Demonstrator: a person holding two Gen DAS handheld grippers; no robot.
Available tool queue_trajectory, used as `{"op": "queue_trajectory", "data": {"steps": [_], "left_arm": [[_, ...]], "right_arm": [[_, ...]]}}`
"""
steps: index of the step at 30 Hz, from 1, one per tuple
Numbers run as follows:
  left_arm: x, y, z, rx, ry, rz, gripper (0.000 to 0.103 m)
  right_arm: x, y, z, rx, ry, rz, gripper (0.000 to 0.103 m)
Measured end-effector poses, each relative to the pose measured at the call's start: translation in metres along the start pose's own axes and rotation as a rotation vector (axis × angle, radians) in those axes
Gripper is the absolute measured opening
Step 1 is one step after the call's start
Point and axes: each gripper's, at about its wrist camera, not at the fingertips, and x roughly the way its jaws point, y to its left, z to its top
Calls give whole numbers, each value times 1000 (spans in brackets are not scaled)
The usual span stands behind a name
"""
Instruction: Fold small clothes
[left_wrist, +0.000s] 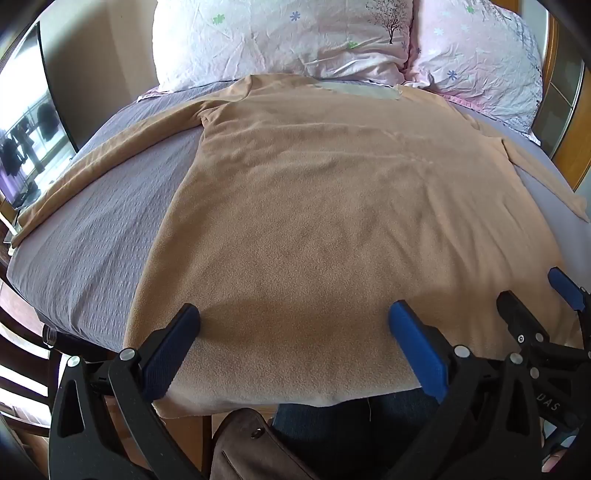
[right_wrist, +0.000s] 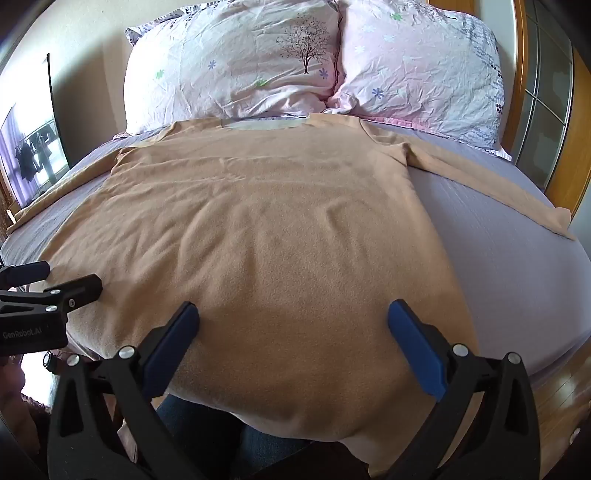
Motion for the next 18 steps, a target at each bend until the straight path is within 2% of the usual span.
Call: {"op": "queue_trajectory", "data": {"steps": [18], "left_arm": [[0,0,0,0,-1,0,102]], "right_arm": [[0,0,0,1,-3,1,101]]}}
